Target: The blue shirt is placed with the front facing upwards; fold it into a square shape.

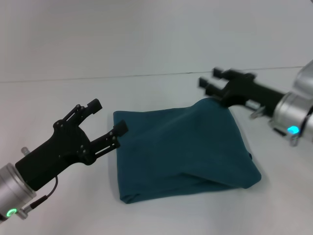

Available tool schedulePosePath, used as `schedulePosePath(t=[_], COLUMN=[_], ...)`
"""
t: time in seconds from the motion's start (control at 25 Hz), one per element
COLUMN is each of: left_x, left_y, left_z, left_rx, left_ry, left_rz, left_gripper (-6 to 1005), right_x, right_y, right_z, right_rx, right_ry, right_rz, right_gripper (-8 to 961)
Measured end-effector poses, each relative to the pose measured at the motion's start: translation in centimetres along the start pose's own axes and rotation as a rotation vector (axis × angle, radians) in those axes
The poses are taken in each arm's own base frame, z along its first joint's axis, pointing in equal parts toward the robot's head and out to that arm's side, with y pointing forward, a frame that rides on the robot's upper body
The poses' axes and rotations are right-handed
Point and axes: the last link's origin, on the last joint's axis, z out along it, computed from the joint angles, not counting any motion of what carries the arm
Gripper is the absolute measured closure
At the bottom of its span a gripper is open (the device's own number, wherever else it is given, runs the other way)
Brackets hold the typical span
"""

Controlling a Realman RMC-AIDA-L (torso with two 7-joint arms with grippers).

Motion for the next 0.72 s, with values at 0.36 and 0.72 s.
schedulePosePath(t=[0.36, 0.72], left_x=[-0.1, -0.3], left_y=[-0.1, 0.1], left_z=[-0.3, -0.3], left_rx=[0.011, 0.011], left_ry=[-0.003, -0.004], left_rz=[-0.002, 0.004], left_gripper=[64, 65], right_x=[2.4, 4.3], right_y=[4.7, 3.8], right_z=[5.6, 6.8], right_rx=[-0.144, -0.005], right_ry=[0.216, 0.385], right_rz=[-0.051, 0.042], right_gripper=[555, 891])
